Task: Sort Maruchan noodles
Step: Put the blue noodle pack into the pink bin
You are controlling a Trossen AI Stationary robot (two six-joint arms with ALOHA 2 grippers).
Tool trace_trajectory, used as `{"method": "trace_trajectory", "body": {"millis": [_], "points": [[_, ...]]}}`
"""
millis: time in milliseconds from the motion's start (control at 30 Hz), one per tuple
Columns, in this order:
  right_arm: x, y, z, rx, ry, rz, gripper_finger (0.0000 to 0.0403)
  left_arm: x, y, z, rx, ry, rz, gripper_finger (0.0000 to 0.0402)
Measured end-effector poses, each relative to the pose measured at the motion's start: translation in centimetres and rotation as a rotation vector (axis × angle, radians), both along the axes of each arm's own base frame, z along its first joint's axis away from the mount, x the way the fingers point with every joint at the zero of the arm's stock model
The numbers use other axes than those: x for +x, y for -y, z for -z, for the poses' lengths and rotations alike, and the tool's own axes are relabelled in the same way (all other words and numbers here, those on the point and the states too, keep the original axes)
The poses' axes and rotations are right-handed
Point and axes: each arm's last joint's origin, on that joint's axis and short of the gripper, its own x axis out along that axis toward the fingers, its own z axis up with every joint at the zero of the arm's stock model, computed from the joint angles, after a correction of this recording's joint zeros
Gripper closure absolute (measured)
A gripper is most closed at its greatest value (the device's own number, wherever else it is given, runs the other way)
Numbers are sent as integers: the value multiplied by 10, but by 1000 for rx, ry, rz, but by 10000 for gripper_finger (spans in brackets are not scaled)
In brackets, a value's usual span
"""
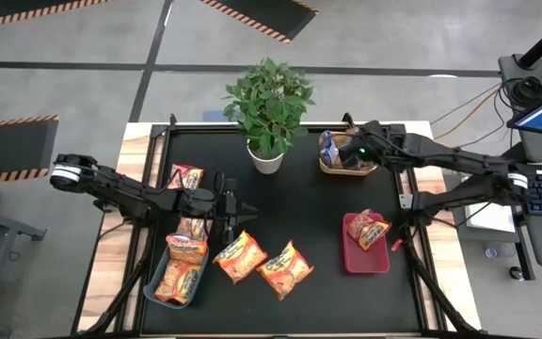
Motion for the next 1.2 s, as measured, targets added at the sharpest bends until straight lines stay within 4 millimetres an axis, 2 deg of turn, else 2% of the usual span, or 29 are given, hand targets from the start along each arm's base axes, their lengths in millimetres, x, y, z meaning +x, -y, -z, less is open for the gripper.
{"method": "trace_trajectory", "body": {"millis": [233,500,900,1200], "points": [[19,27,20,67,-45,-13,390,0,0,0,4,0,1,327],[36,47,40,148,-56,-31,390,0,0,-2,77,3,25,327],[60,61,77,169,-156,-18,390,2,0,-6,79,21,17,327],[68,65,90,189,-166,-24,390,2,0,-7,75,32,16,327]]}}
